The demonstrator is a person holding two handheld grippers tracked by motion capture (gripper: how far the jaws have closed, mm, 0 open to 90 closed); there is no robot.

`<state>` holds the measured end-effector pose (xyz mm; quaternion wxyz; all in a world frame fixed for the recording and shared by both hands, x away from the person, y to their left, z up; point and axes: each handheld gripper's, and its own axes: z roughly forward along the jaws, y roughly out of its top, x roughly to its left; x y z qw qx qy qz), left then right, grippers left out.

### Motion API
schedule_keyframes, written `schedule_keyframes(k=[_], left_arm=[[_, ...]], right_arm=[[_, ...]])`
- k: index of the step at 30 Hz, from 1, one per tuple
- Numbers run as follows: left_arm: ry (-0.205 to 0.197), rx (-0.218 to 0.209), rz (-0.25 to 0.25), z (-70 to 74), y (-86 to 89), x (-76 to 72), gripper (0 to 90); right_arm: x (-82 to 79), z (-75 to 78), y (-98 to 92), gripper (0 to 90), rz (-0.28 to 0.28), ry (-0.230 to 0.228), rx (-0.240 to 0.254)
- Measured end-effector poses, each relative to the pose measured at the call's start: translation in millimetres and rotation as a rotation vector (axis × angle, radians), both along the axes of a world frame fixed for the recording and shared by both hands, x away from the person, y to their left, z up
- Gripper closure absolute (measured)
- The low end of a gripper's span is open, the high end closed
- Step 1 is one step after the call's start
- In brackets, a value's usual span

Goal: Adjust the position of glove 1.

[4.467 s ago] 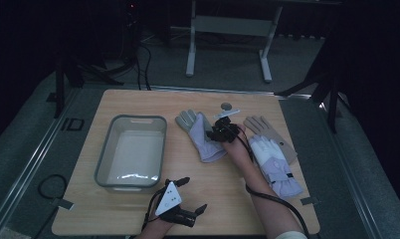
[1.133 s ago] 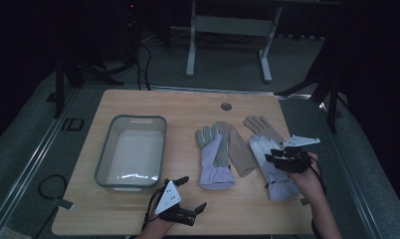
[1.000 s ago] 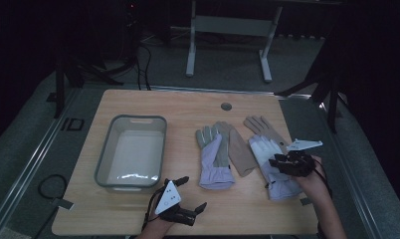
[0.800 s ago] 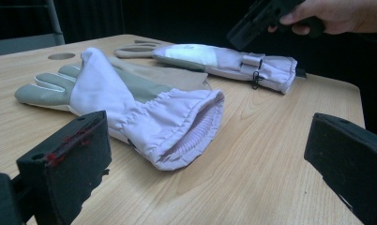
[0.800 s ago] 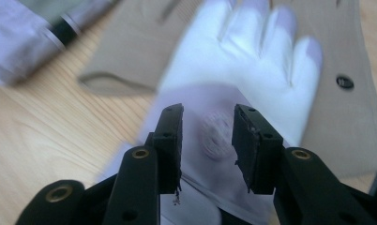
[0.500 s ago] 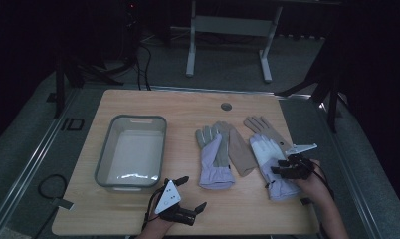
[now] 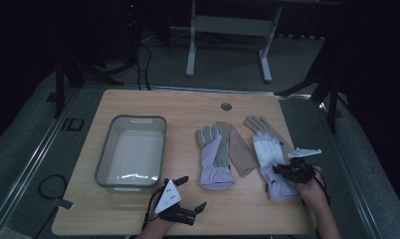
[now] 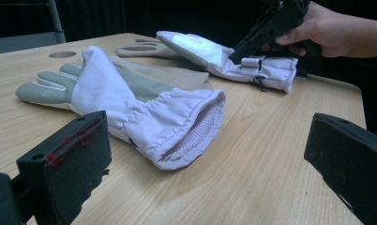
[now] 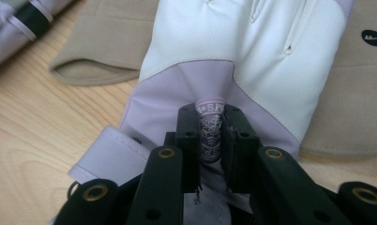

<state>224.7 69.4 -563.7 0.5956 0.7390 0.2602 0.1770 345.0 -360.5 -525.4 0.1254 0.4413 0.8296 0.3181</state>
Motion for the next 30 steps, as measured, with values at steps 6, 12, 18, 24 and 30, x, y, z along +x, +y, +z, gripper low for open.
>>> schedule_keyframes(k=[6, 12, 18, 24, 30], left_arm=[[-0.001, 0.001, -0.001, 0.0, -0.1, -0.1, 0.6], [0.0, 0.001, 0.0, 0.0, -0.1, -0.1, 0.6], [-0.001, 0.0, 0.002, 0.0, -0.4, -0.3, 0.6], [-0.005, -0.001, 0.004, -0.1, -0.5, -0.5, 0.6], [-0.008, 0.0, 0.006, -0.1, -0.5, -0.8, 0.6]], right_arm=[[-6.3, 12.6, -3.1, 80.4, -0.006, -0.01, 0.037], [-14.8, 41.1, -7.6, 80.9, -0.012, -0.04, 0.131], [-14.5, 74.6, 0.3, 80.8, -0.032, -0.074, 0.176], [-10.8, 104.0, 25.4, 80.7, -0.063, -0.107, 0.174], [-8.9, 113.0, 60.8, 80.6, -0.042, -0.118, 0.146]])
